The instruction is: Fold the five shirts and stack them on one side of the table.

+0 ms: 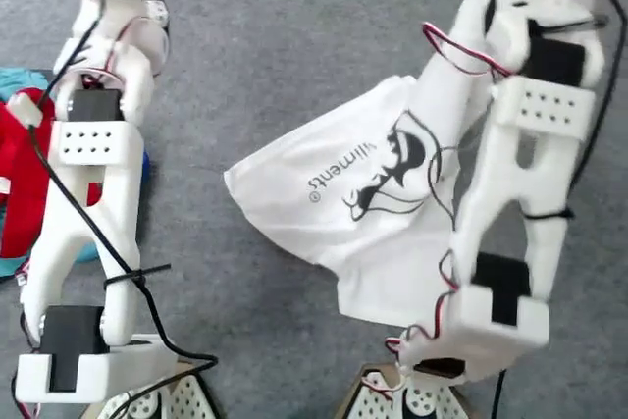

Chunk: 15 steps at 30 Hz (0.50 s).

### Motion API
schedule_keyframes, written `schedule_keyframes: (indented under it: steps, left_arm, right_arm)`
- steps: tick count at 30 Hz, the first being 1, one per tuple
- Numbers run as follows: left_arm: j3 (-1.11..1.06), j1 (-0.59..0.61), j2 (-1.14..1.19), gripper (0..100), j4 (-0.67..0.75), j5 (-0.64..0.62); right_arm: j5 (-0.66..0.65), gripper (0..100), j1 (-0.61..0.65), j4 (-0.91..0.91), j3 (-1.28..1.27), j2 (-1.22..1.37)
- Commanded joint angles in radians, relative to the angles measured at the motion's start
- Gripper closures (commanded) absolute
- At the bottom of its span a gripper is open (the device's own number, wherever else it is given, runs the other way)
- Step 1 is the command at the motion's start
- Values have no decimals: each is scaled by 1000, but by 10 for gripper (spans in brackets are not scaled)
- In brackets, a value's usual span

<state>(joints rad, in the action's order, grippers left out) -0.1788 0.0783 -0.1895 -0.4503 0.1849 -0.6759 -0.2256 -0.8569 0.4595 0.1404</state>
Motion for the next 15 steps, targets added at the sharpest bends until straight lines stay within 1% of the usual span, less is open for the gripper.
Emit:
schedule_keyframes:
  steps: [1, 4, 8, 11, 13, 15]
  left_arm:
    - [8, -64, -2, 971, -104, -23]
    - [-51, -114, -2, 971, -189, -94]
    - [-211, -186, 2, 971, -204, -138]
    - [-340, -234, 32, 971, -170, -155]
    - [-378, -236, 63, 970, -170, -157]
    - [-384, -217, 103, 970, -180, -170]
  right_arm:
    - [-18, 985, -38, -153, 67, 54]
    - [44, 985, -124, -250, 65, 122]
    - [152, 985, -212, -298, 62, 231]
    - [221, 985, -238, -292, 28, 309]
    - [270, 985, -236, -273, 1, 358]
    - [321, 985, -233, -212, -44, 401]
